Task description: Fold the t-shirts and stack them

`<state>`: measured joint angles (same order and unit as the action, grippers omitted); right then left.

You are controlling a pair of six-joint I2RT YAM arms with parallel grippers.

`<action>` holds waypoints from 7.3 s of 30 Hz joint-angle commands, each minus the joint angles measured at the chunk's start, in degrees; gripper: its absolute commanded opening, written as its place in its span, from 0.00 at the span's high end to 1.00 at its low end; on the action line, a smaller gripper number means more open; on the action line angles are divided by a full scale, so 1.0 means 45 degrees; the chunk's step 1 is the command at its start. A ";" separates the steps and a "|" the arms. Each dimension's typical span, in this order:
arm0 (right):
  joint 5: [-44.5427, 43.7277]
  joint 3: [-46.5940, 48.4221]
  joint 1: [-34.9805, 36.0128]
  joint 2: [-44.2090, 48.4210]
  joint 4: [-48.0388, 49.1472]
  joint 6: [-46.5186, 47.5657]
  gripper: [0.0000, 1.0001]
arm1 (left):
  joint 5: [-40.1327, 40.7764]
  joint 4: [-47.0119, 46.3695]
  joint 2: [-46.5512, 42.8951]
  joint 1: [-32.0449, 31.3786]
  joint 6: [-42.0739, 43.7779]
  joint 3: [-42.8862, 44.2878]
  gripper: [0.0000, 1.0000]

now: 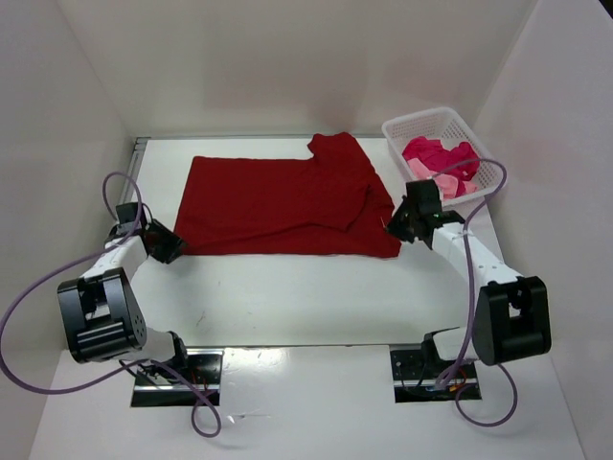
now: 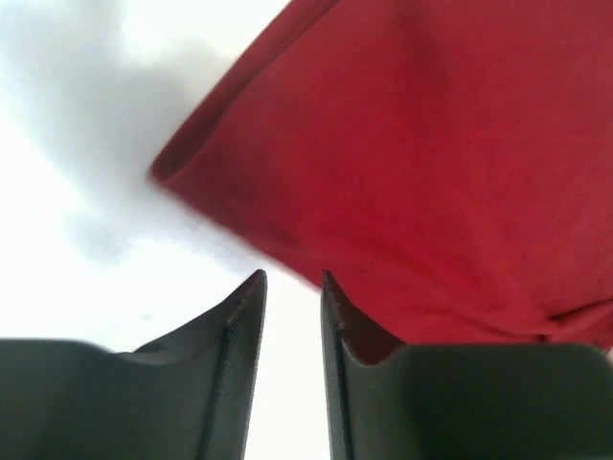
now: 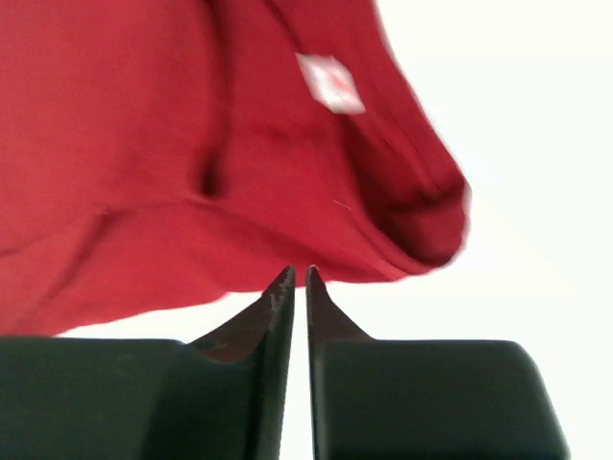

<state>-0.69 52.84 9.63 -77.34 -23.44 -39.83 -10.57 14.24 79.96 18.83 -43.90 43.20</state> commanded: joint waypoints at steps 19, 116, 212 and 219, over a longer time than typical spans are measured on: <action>-0.1253 -0.2408 -0.0849 -0.1951 0.1635 -0.2222 0.54 | -0.0015 -0.1563 0.3637 0.0853 -0.0949 0.0048 0.83; 0.1266 0.6892 0.4091 -0.7270 0.1401 0.0434 0.66 | 0.1372 -0.0684 -0.1128 -0.4790 -0.0108 0.0947 0.66; 0.0093 2.4702 0.0458 -2.0214 -0.1217 0.1509 0.61 | 0.2524 -0.0410 1.0787 -0.1626 0.1220 1.2706 0.89; 0.0544 2.6986 0.0458 -2.1173 -0.1568 0.0299 0.87 | 0.2270 -0.0528 1.0044 -0.1626 0.1220 1.2334 0.95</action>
<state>0.12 168.66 11.81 -171.35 -31.03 -35.40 0.19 12.99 130.10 11.79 -39.20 99.44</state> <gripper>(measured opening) 0.147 0.057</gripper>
